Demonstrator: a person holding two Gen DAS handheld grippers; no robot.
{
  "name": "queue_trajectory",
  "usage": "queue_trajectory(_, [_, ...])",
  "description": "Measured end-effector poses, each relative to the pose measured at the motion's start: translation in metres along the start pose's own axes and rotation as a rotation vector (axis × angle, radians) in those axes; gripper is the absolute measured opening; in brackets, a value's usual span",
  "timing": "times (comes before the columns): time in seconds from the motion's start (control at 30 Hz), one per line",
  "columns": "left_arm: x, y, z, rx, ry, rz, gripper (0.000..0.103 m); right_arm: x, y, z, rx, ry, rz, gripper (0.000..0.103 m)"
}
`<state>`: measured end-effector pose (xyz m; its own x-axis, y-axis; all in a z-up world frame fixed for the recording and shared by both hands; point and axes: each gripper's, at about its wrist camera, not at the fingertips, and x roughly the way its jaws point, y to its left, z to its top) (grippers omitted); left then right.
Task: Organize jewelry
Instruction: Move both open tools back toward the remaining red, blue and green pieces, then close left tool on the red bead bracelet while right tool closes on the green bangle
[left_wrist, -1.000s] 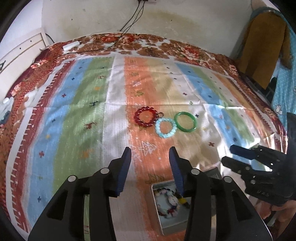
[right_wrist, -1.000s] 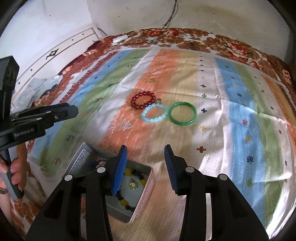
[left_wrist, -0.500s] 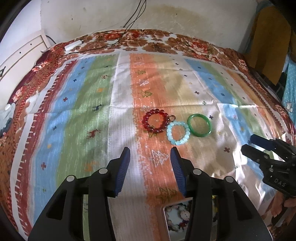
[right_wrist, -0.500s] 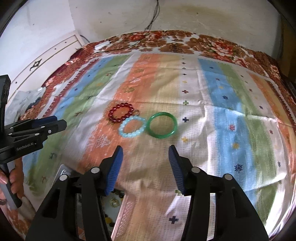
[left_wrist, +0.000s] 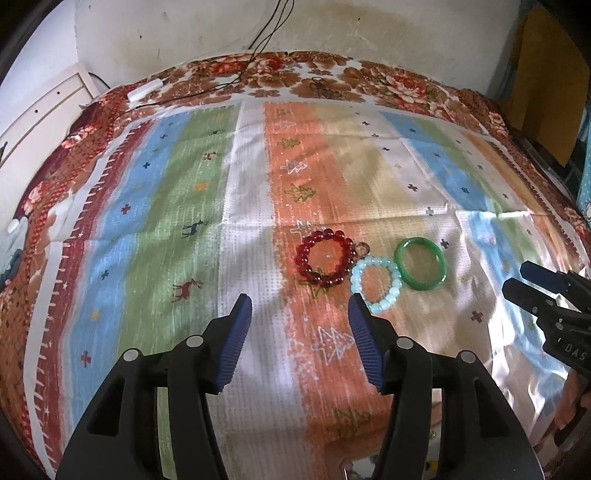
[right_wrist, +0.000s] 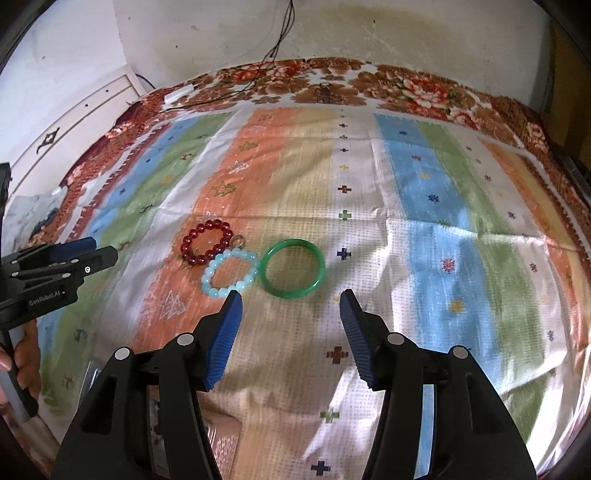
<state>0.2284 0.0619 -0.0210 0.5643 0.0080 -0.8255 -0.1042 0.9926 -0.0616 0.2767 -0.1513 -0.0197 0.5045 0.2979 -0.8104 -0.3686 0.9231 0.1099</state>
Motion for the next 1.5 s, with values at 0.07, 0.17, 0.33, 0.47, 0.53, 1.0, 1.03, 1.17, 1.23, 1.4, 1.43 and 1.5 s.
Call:
queue_trajectory(0.07, [0.004,0.001,0.003,-0.004,0.005,-0.001,0.055,0.004,-0.002,0.002,0.015,0.011,0.012,0.055])
queue_trajectory(0.17, [0.009,0.004,0.007,-0.015,0.011,-0.009,0.055,0.007,-0.004,0.006,0.026,0.016,0.014,0.055])
queue_trajectory(0.33, [0.021,0.003,0.014,-0.012,0.022,-0.008,0.055,0.018,-0.006,0.013,0.023,0.027,0.0,0.055])
queue_trajectory(0.47, [0.033,0.002,0.018,-0.004,0.039,-0.003,0.055,0.026,-0.008,0.016,0.023,0.042,-0.011,0.055])
queue_trajectory(0.53, [0.039,0.002,0.02,-0.006,0.053,-0.005,0.055,0.032,-0.009,0.017,0.022,0.052,-0.016,0.055])
queue_trajectory(1.0, [0.076,0.004,0.033,-0.015,0.121,-0.028,0.055,0.067,-0.014,0.028,0.027,0.11,-0.04,0.055])
queue_trajectory(1.03, [0.079,0.005,0.033,-0.016,0.127,-0.029,0.055,0.07,-0.014,0.028,0.025,0.115,-0.043,0.055])
queue_trajectory(1.17, [0.095,0.007,0.036,-0.032,0.16,-0.042,0.055,0.083,-0.017,0.029,0.028,0.14,-0.054,0.055])
queue_trajectory(1.23, [0.1,0.007,0.037,-0.032,0.167,-0.038,0.055,0.09,-0.019,0.03,0.033,0.155,-0.057,0.055])
queue_trajectory(1.4, [0.111,0.006,0.039,-0.03,0.182,-0.039,0.055,0.103,-0.02,0.03,0.026,0.176,-0.069,0.055])
queue_trajectory(1.43, [0.113,0.005,0.04,-0.03,0.184,-0.042,0.055,0.105,-0.02,0.03,0.026,0.18,-0.072,0.055])
queue_trajectory(1.5, [0.117,0.004,0.041,-0.027,0.189,-0.047,0.055,0.111,-0.022,0.029,0.031,0.19,-0.072,0.055])
